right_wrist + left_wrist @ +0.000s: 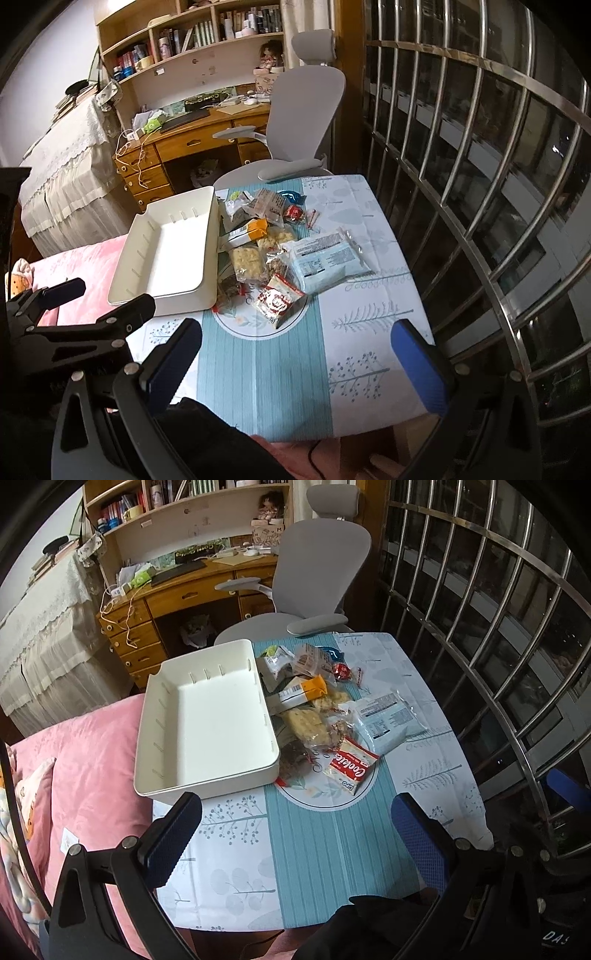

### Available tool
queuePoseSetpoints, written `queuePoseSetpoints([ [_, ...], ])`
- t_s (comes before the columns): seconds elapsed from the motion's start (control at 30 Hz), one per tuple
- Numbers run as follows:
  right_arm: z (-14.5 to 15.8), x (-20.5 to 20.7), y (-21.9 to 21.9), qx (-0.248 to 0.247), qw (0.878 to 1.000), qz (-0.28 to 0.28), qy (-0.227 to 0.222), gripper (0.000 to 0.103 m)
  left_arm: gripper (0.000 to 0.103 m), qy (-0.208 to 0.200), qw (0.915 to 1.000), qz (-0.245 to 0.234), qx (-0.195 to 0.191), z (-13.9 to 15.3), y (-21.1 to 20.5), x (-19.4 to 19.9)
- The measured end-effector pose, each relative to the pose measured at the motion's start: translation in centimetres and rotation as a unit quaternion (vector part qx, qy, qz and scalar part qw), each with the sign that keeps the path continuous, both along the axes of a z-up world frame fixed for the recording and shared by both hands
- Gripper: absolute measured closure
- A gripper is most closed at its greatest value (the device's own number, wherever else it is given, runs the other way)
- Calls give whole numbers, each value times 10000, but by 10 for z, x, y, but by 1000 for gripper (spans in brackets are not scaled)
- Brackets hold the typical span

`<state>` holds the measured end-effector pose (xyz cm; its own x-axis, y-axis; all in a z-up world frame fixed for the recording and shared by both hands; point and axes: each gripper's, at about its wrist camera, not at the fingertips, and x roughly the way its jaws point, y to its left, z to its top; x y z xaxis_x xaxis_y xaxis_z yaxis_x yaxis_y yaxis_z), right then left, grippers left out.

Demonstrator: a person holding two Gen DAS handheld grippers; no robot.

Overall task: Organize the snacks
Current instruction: 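Move both tools toward the snack pile beside the white tray, then grasp red Cookies packet with left tool while right tool grasps clear printed bag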

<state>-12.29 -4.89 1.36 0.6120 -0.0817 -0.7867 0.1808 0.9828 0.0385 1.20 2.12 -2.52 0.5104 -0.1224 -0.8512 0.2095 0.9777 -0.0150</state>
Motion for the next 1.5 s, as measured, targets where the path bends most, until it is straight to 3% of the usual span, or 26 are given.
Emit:
queuePoseSetpoints([
  [0.43,-9,42,-44,-145,9938,1096,-83,1,1,767,9954,548,-143,-29,-47,36],
  [0.7,-22,76,-82,-284,9764,2129,-241,2,1,1327,9842,1080,-454,-55,-77,59],
  [0.97,-63,113,-97,-818,9340,3474,-150,2,4,2022,9644,1632,-499,-102,-95,87],
  [1.17,-104,141,-97,-1321,9011,4131,58,2,4,2443,9478,1982,-526,-144,-99,113],
  [1.33,-146,170,-92,-1665,8725,4571,453,2,4,2761,9275,2439,-637,-184,-95,132],
  [1.5,-183,191,-86,-1672,8325,5222,794,2,5,2925,9099,2847,-735,-213,-83,144],
])
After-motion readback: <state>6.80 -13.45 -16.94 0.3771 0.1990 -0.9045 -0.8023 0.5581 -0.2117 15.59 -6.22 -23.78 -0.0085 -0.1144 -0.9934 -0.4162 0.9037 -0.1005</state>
